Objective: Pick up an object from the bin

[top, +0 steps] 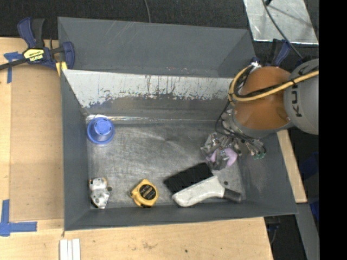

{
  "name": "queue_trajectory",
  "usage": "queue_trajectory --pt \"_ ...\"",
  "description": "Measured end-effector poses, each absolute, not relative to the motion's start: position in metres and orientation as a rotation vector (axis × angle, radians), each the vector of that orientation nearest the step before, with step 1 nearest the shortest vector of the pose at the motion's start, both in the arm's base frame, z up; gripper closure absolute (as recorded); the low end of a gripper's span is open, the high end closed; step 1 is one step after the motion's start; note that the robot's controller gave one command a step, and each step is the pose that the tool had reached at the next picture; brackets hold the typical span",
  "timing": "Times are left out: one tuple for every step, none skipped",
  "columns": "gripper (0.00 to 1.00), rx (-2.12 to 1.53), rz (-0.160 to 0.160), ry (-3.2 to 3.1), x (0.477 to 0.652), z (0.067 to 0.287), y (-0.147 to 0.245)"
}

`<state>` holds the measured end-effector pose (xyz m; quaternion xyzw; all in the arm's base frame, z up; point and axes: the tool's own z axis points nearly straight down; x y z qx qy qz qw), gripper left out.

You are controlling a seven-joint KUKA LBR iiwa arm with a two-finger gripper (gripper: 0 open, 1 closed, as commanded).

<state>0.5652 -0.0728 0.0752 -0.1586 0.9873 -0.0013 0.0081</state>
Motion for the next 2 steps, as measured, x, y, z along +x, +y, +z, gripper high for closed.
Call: queue_trajectory --pt "1.00 -0.497 -0.004 3.086 0.565 0.075 -0.073" --pt "1.00 -0.447 -0.006 3.098 0.554 0.249 -0.090"
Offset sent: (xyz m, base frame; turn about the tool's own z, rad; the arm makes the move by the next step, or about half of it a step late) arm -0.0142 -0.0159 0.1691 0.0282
